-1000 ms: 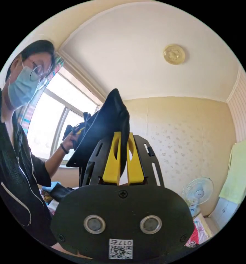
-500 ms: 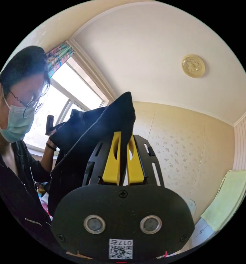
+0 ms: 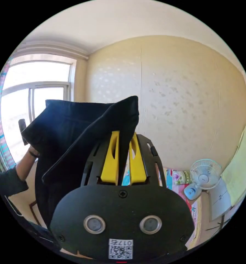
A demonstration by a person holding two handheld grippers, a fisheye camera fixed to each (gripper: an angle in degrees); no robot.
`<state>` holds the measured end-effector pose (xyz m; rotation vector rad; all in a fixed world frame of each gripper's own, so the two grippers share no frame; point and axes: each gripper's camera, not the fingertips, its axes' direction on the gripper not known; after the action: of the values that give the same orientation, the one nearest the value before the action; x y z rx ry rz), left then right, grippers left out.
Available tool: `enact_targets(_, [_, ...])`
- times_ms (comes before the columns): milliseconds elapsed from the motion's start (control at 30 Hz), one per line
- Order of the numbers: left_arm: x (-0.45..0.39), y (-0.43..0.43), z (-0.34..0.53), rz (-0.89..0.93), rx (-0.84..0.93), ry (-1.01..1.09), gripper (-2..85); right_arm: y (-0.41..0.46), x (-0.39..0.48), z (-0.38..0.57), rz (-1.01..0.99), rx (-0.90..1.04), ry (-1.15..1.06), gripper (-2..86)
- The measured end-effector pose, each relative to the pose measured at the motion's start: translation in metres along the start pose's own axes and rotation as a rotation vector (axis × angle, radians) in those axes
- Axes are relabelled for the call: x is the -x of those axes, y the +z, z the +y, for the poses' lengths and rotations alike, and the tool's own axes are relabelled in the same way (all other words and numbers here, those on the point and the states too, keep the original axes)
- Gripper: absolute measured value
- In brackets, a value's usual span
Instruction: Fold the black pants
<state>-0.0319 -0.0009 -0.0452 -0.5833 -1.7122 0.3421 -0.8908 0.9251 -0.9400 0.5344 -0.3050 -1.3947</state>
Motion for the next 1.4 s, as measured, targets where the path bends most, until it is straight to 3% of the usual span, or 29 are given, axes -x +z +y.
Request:
enact_targets(33, [0.026, 0.052, 0.026, -0.103, 0.091, -0.004, 7.0, 0.029, -0.017, 0.005, 0.04, 0.037, 0.042, 8.2])
enact_targets(100, [0.071, 0.09, 0.071, -0.29, 0.307, -0.153, 5.4, 0.112, -0.078, 0.058, 0.19, 0.248, 0.283, 8.9])
enact_targets(133, [0.094, 0.082, 0.104, -0.318, 0.339, -0.222, 5.2, 0.122, -0.087, 0.08, 0.216, 0.262, 0.321, 8.8])
enact_targets(200, [0.11, 0.045, 0.165, -0.254, 0.324, -0.18, 6.5, 0.15, -0.101, 0.183, 0.133, 0.27, 0.348, 8.6])
enact_targets(267, [0.118, -0.005, 0.245, -0.277, 0.424, -0.135, 7.5, 0.167, -0.101, 0.278, -0.021, 0.396, 0.344, 8.3])
enact_targets(333, [0.124, -0.095, 0.38, -0.365, 0.757, -0.2, 6.8, 0.161, -0.086, 0.4, -0.187, 0.537, 0.373, 7.8])
enact_targets(367, [0.122, -0.124, 0.412, -0.373, 0.832, -0.228, 6.5, 0.141, -0.072, 0.487, -0.233, 0.654, 0.447, 7.7])
enact_targets(433, [0.104, -0.264, 0.523, -0.392, 1.14, -0.393, 6.5, 0.081, -0.048, 0.604, -0.27, 0.753, 0.602, 7.6])
enact_targets(533, [0.068, -0.44, 0.564, -0.52, 1.32, -0.695, 6.4, -0.073, -0.005, 0.746, -0.183, 0.775, 0.999, 7.3])
enact_targets(600, [0.053, -0.519, 0.546, -0.641, 1.301, -0.823, 6.2, -0.205, 0.032, 0.801, 0.032, 0.628, 1.303, 7.2])
enact_targets(667, [0.052, -0.57, 0.517, -0.756, 1.217, -0.894, 5.5, -0.279, 0.051, 0.814, 0.165, 0.473, 1.418, 7.1])
enact_targets(767, [0.078, -0.59, 0.473, -0.81, 1.069, -0.867, 5.0, -0.321, 0.047, 0.794, 0.239, 0.381, 1.354, 7.2])
enact_targets(900, [0.13, -0.529, 0.423, -0.645, 1.004, -0.693, 5.0, -0.269, 0.021, 0.722, 0.089, 0.443, 1.068, 7.3])
enact_targets(1067, [0.116, -0.466, 0.373, -0.425, 0.837, -0.625, 3.6, -0.208, 0.059, 0.656, -0.117, 0.37, 0.848, 6.3])
enact_targets(1167, [0.077, -0.445, 0.373, -0.285, 0.891, -0.664, 0.3, -0.178, 0.105, 0.66, -0.261, 0.344, 0.862, 5.4])
enact_targets(1300, [0.02, -0.463, 0.394, -0.144, 1.058, -0.679, 0.2, -0.155, 0.179, 0.707, -0.344, 0.48, 0.959, 4.1])
enact_targets(1400, [0.01, -0.505, 0.385, -0.079, 1.035, -0.637, 2.8, -0.161, 0.205, 0.74, -0.387, 0.54, 1.042, 3.2])
